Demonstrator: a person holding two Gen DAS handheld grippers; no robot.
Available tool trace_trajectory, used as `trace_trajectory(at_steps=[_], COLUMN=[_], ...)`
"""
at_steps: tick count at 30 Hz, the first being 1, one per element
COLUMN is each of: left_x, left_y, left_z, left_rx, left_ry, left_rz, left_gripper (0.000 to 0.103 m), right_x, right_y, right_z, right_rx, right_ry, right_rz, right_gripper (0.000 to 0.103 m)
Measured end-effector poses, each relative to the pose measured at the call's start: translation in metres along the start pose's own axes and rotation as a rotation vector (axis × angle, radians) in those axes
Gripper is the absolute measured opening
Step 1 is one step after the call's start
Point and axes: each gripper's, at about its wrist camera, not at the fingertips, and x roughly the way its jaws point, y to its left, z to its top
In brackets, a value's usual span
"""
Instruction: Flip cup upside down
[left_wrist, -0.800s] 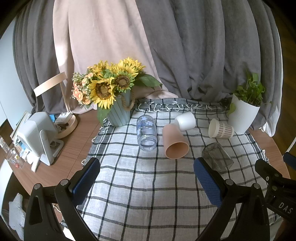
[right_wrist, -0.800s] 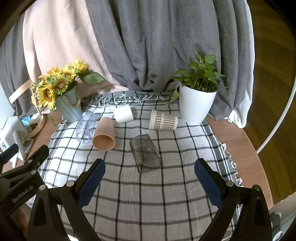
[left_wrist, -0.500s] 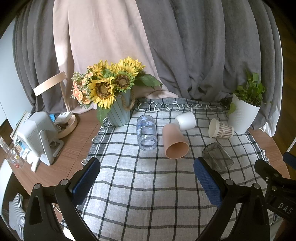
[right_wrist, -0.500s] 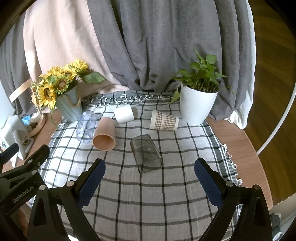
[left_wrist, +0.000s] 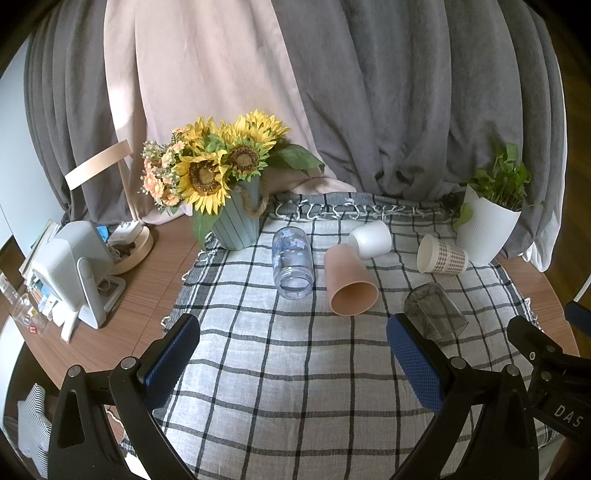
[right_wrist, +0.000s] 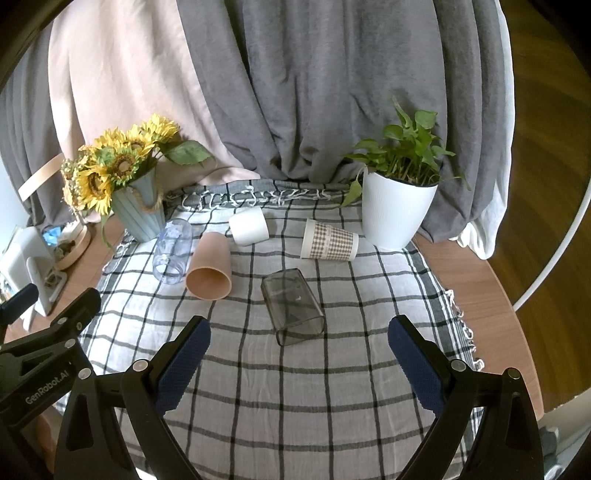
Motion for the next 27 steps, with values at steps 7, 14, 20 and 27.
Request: trace_trajectory(at_steps=[7,14,20,27], left_x=[0.008,0.023,0.055,0.103], left_y=[-0.001,-0.004,-0.015,-0.025], left_z=[0.000,0.003,0.014,0.022], left_rx=[0.017,0.034,0.061,0.057], left_ry=[0.019,0.072,0.118,0.212], left_rz=[-0.028,-0.037,-0.018,-0.021], left_gripper=[0.103,0.103,0.103,0.103], right_x=[0.003,0.015,0.046,0.115], right_y=[0.002,0.003,0.000,0.009], right_z=[0.000,0.002,0.018,0.047], right_rx=[-0.001,-0.003,-0.012,-0.061], right_ry=[0.003,0.025,0.091,0.206], right_rz=[-0.002,0.003,0.033,0.044], right_gripper=[0.097,0.097,0.097,0.097])
